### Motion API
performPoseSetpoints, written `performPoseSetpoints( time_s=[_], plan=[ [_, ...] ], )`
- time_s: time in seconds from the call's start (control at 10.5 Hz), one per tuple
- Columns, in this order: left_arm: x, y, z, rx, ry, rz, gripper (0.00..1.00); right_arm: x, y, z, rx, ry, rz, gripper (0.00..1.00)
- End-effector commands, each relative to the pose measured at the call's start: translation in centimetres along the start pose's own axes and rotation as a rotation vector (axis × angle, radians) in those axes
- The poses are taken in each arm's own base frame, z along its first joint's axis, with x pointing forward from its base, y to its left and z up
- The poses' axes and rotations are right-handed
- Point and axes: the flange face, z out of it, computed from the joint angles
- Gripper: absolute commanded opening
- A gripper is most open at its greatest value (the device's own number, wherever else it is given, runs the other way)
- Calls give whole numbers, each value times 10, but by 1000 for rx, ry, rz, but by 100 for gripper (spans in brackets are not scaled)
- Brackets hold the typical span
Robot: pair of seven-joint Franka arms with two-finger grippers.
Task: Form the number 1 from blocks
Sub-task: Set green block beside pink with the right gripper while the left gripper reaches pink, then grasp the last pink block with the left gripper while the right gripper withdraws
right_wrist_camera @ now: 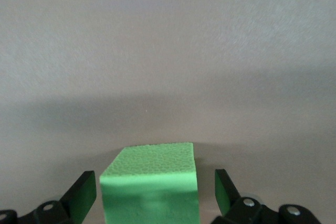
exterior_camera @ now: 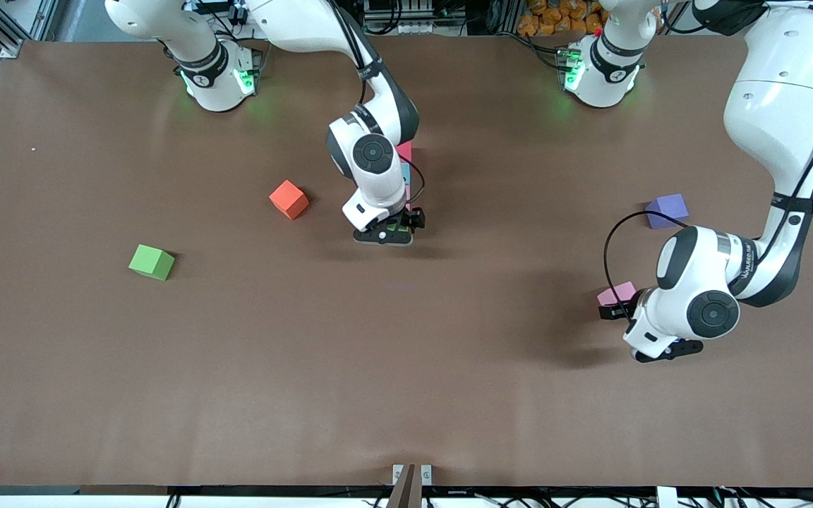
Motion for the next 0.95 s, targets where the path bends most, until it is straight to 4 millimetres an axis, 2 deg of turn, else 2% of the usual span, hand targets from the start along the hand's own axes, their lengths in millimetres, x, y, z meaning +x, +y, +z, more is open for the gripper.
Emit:
performPoseSetpoints(
  time_s=[0.0, 0.19, 0.48, 0.57, 0.67, 0.76, 0.86],
  plan=[
    [-6, 6, 9, 34, -22, -13, 100, 29, 35, -69, 94, -14, 83, 100],
    [-7, 11, 23, 42, -40, -16, 100, 72, 81, -108, 131, -6, 142, 100],
    [-5, 13, 35, 46, -50, -9, 98, 141, 178, -144, 53, 51, 0, 100],
    [-3, 7, 34, 45, -49, -7, 16, 156, 205, -157, 39, 68, -53, 100],
    [-3, 7, 34, 44, -49, -8, 0, 170, 232, -178, 42, 94, -83, 100],
    [-3, 7, 31, 45, -44, -5, 0, 180, 259, -195, 30, 112, -96, 100],
    [-4, 9, 29, 48, -39, -1, 0, 183, 276, -214, 6, 116, -117, 100]
  ],
)
